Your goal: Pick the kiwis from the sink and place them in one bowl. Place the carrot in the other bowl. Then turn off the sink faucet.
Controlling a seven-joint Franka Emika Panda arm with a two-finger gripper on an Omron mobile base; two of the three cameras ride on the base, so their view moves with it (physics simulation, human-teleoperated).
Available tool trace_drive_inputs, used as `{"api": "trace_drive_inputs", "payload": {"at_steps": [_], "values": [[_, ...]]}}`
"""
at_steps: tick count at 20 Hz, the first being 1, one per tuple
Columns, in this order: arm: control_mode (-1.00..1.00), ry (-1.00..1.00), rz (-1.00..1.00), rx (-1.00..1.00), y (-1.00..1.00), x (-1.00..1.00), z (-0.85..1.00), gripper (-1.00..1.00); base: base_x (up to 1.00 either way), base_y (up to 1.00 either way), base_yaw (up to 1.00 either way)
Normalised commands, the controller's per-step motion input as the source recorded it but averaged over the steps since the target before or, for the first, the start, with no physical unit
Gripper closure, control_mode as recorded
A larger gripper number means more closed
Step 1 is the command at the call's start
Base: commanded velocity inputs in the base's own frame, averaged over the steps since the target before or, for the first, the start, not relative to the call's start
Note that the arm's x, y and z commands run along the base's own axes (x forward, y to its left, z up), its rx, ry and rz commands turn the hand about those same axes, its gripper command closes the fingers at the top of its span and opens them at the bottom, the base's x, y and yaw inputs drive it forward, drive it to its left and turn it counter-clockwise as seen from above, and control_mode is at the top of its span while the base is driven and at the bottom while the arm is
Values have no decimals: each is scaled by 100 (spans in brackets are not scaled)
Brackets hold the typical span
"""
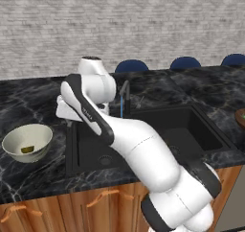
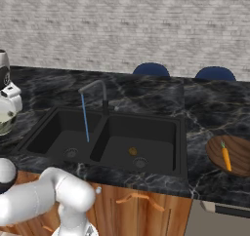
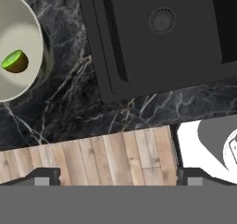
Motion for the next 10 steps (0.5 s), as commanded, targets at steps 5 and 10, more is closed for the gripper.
{"api": "trace_drive_inputs", "payload": {"at_steps": [5, 10], "values": [[-100, -1, 0, 0, -96, -21, 6, -100, 0, 0, 0], [-100, -9, 2, 0, -93, -8, 0, -100, 0, 0, 0]]}}
